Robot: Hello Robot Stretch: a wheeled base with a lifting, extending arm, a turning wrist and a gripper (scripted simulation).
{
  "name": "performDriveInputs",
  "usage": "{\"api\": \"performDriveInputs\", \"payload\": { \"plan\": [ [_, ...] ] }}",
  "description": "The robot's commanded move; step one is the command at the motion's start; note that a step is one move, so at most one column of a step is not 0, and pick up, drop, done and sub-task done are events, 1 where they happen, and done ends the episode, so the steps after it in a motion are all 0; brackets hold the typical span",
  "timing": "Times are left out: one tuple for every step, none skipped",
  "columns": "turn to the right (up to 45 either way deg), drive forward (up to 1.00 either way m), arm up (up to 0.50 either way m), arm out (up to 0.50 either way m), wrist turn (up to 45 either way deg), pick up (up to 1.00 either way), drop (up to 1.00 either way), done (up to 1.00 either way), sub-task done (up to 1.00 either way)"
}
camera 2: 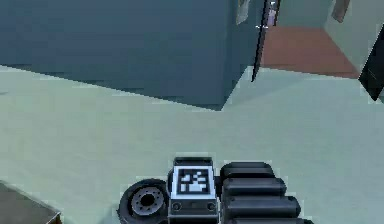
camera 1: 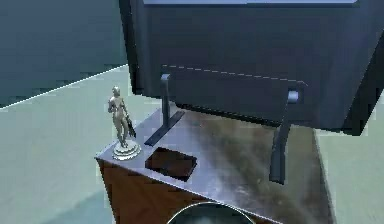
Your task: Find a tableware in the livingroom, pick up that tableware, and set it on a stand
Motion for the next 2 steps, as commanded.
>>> {"api": "performDriveInputs", "payload": {
  "plan": [
    [-45.0,0.0,0.0,0.0,0.0,0.0,0.0,0.0,0.0],
    [-9.0,0.0,0.0,0.0,0.0,0.0,0.0,0.0,0.0]
  ]
}}
